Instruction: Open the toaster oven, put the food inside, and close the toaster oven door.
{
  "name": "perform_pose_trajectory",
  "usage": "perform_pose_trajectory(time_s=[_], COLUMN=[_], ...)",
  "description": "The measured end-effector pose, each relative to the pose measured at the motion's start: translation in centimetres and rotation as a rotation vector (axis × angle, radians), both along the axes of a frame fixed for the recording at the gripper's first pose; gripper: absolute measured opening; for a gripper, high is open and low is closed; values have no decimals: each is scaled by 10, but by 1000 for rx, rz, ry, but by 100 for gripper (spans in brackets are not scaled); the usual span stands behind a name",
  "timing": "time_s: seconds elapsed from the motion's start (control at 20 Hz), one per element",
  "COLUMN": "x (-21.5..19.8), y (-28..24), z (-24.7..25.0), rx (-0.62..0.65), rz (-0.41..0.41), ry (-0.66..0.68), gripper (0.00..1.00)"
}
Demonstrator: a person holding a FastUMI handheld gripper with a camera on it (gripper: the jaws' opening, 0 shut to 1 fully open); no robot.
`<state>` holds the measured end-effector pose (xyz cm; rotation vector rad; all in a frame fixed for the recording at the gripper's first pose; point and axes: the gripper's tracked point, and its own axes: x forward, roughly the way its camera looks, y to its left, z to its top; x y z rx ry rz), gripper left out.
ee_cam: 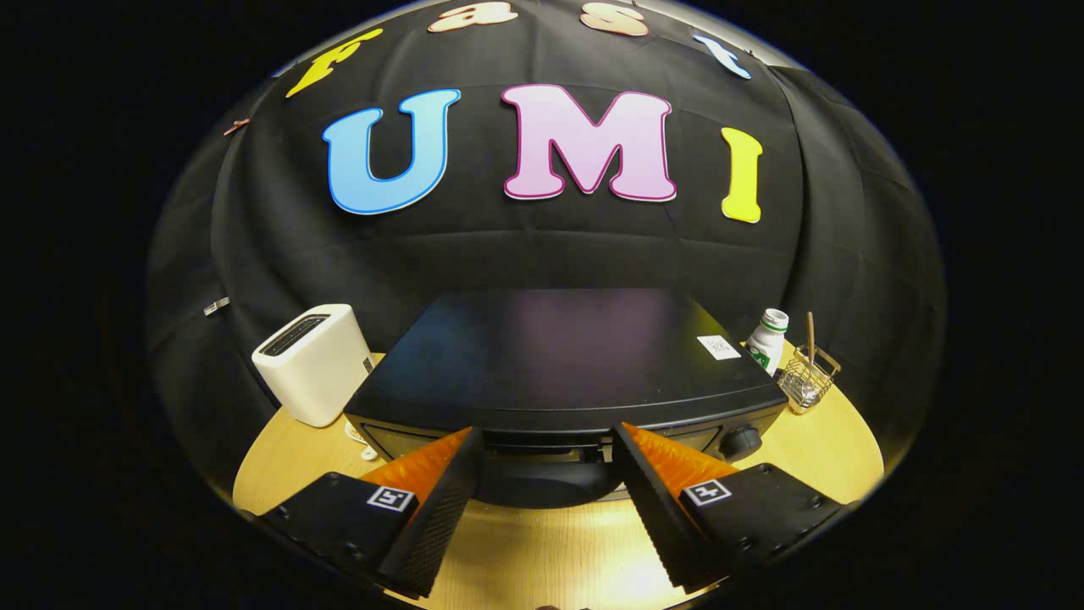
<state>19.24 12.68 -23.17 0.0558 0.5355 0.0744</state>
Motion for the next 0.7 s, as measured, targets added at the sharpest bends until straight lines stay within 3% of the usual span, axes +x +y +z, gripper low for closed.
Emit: perform_pose_trajectory(time_s=[0.7], x=[-88], y=[-8], z=[-31], rx=[-36], rz=[55], ry=[131], gripper=[98])
